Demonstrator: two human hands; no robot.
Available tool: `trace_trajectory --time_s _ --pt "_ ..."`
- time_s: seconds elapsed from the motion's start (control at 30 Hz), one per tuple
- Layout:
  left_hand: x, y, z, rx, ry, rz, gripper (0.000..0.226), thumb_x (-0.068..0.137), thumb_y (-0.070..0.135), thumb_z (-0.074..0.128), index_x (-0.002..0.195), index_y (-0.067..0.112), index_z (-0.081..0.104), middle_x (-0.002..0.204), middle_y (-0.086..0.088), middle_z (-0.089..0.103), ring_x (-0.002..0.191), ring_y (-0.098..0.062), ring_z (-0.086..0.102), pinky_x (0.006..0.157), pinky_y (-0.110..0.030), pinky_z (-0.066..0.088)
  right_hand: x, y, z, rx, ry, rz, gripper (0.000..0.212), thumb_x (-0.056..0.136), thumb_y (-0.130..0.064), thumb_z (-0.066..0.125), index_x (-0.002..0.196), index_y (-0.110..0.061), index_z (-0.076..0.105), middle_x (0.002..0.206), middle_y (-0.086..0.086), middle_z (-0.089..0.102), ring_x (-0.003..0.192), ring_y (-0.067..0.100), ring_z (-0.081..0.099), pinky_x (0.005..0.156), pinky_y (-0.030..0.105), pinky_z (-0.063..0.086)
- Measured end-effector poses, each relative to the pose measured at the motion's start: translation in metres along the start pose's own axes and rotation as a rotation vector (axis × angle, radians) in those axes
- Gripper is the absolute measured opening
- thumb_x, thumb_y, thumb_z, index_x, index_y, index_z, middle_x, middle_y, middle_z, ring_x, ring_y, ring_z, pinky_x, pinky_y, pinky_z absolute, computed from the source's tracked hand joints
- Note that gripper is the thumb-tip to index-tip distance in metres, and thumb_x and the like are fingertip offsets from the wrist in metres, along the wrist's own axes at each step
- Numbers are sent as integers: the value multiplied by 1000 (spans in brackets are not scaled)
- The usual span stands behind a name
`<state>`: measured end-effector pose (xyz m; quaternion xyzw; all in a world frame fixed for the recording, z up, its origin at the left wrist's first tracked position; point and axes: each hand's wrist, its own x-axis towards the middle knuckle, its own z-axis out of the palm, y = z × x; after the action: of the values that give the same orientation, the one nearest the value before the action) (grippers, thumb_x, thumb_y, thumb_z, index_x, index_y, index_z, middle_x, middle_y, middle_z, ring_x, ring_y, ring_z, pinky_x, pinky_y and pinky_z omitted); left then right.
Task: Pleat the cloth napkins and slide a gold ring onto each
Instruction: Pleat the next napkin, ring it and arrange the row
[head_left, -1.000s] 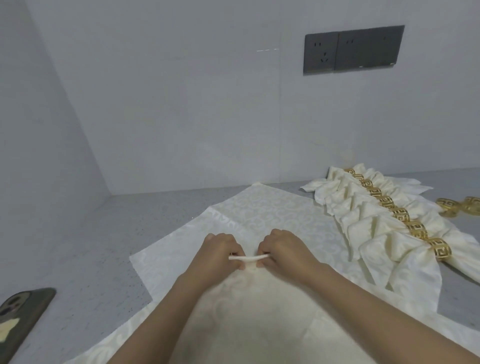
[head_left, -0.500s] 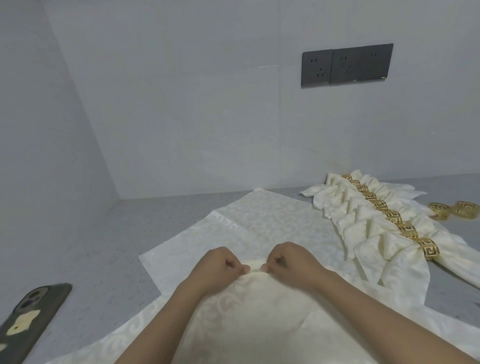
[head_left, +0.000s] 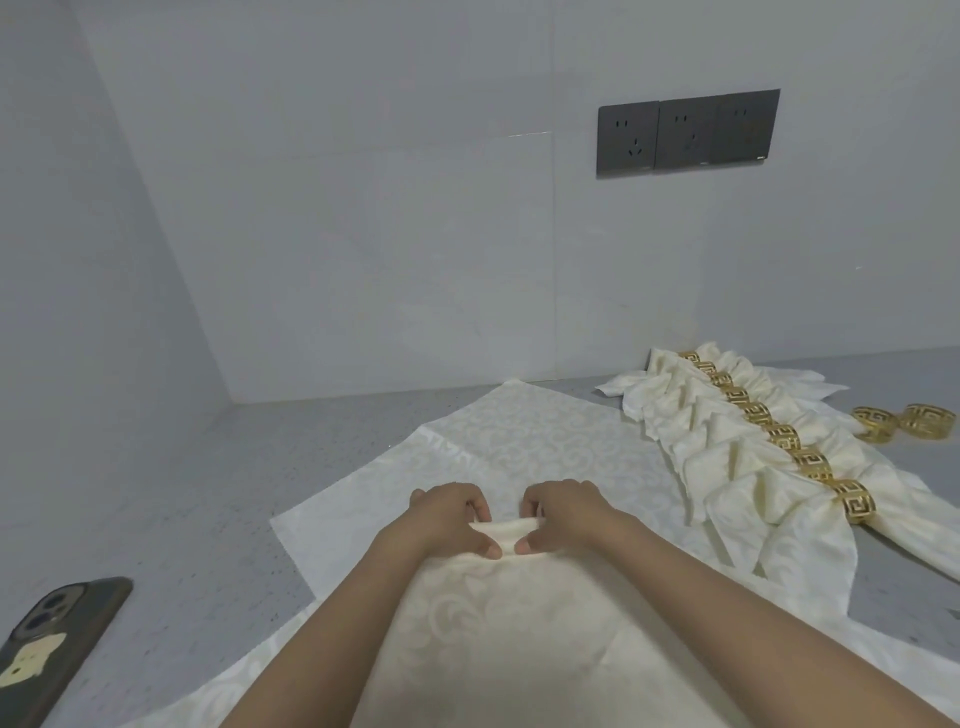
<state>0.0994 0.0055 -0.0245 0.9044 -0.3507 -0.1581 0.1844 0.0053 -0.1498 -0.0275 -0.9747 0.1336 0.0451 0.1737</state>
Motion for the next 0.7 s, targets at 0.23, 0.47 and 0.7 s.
trace_trajectory --time_s 0.23,0.47,0.7 --pt "-22 3 8 -68 178 92 31 60 31 84 63 30 53 79 10 55 71 -8 49 61 -22 37 -20 -2 5 32 231 -100 24 73 -39 75 77 -25 56 70 -11 46 77 12 45 53 19 26" --pt "-52 1 17 -117 187 88 30 58 31 86 61 30 56 70 12 54 62 -2 47 57 -21 35 -46 0 11 87 223 -147 29 67 -41 79 65 -28 53 65 -11 49 74 10 47 57 20 30" --pt "-77 -4 18 -137 110 90 21 65 37 84 65 31 64 86 11 59 72 0 54 63 -14 41 -69 5 17 154 162 -132 33 71 -50 74 57 -29 52 71 -8 58 69 7 52 61 24 38"
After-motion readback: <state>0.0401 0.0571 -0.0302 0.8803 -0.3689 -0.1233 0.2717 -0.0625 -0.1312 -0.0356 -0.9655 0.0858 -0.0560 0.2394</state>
